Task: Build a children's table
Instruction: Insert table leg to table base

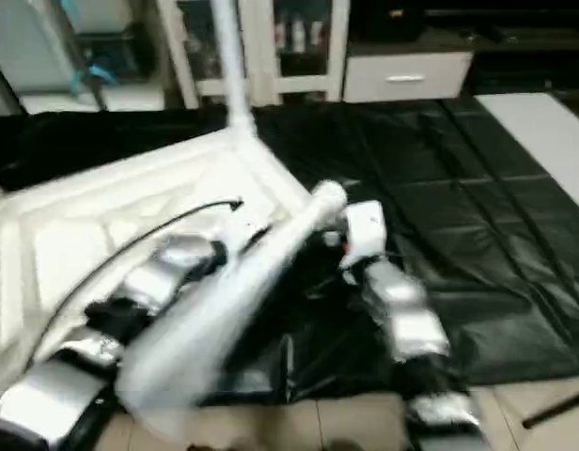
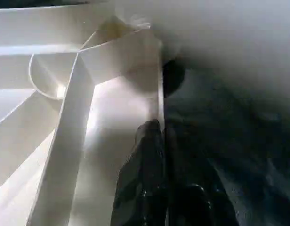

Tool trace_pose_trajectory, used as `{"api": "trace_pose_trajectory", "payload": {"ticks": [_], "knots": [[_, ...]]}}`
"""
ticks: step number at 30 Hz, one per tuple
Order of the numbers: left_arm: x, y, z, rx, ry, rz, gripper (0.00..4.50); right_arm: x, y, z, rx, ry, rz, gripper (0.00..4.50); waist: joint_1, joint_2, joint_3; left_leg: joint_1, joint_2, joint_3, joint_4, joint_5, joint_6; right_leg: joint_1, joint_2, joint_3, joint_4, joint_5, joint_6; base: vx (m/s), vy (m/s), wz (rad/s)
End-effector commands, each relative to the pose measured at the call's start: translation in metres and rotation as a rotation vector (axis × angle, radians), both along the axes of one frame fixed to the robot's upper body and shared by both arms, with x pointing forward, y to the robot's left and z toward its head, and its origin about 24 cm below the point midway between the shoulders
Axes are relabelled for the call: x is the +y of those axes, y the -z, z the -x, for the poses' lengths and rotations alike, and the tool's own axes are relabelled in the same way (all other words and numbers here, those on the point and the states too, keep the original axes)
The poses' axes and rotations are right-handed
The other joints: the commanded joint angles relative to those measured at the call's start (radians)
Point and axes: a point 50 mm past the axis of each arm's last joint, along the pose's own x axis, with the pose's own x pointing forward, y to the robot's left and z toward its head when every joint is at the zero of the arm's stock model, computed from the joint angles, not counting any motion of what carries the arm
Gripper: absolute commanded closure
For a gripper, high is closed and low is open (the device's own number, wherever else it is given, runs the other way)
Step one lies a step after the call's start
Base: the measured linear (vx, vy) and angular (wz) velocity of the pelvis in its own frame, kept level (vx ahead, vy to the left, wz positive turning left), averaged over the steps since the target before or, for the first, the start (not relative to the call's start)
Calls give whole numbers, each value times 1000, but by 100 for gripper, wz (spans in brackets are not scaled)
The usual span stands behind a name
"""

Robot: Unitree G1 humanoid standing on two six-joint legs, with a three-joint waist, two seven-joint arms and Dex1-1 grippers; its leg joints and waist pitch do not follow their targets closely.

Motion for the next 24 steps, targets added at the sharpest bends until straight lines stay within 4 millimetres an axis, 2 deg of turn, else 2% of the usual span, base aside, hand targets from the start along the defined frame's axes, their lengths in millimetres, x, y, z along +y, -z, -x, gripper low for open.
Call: {"api": "trace_pose_trajectory", "payload": {"ticks": [1,4,5,6,7,9,11,14,16,17,18,19,21,22,24], "knots": [[2,2,5,12,69,-12,450,-4,-5,4,3,-25,-22,8,3,-18,-64,38,92,-50,-88,-272,78,19,-45,28,-63,-254,-197,0,0,0],[8,2,6,25,79,-23,450,-11,-4,10,23,-31,-23,8,5,-17,-69,33,91,-51,-88,-241,70,24,-45,27,-51,-191,-213,0,0,0],[10,3,6,25,79,-27,450,-11,-3,12,31,-36,-18,8,5,-18,-70,30,89,-49,-84,-207,82,26,-45,26,-46,-139,-226,0,0,0],[10,3,5,27,75,-29,450,-10,-1,14,40,-39,-15,8,5,-18,-70,30,89,-49,-84,-207,82,26,-45,26,-46,-139,-226,0,0,0],[12,5,4,28,51,-38,450,-9,3,18,71,-42,-2,8,8,-23,-67,27,89,-47,-83,-204,95,27,-49,27,-48,-148,-230,0,0,0],[13,5,1,16,25,-43,450,-10,9,22,111,-19,33,8,9,-24,-64,28,89,-48,-85,-229,86,25,-50,27,-55,-211,-222,0,0,0],[10,2,-1,-5,7,-26,450,-11,11,22,125,36,48,8,7,-22,-60,30,90,-52,-91,-284,46,19,-48,28,-62,-296,-196,0,0,0],[3,-2,-3,-42,-25,17,450,-15,11,20,133,131,43,8,3,-20,-57,36,89,-55,-98,-360,-2,12,-45,29,-69,-358,-167,0,0,0],[2,-2,-3,-45,-27,21,450,-16,11,20,134,145,39,8,3,-20,-58,38,89,-56,-99,-379,-16,11,-46,29,-70,-358,-162,0,0,0],[2,-3,-3,-57,-33,21,450,-18,11,20,137,158,37,8,2,-22,-58,35,88,-56,-99,-380,-18,13,-47,29,-68,-349,-158,0,0,0],[3,-2,-3,-65,-43,18,450,-18,12,20,140,160,43,8,3,-7,-60,35,87,-58,-100,-369,-19,14,-47,30,-65,-317,-160,0,0,0],[4,-2,-4,-75,-54,17,450,-19,12,21,141,162,44,8,1,-3,-59,34,87,-57,-101,-370,-21,13,-45,29,-66,-301,-160,0,0,0],[7,-3,-6,-102,-84,16,450,-18,12,22,146,170,48,8,-2,-14,-62,31,85,-54,-97,-355,-11,18,-46,29,-63,-254,-174,0,0,0],[8,-4,-7,-111,-93,17,450,-18,12,22,148,172,49,8,-3,-13,-63,30,84,-54,-96,-344,-3,20,-47,29,-61,-244,-178,0,0,0],[10,-6,-10,-128,-113,23,450,-18,12,22,149,177,51,8,-3,-14,-66,27,83,-52,-89,-288,34,23,-49,28,-61,-219,-188,0,0,0]]}}
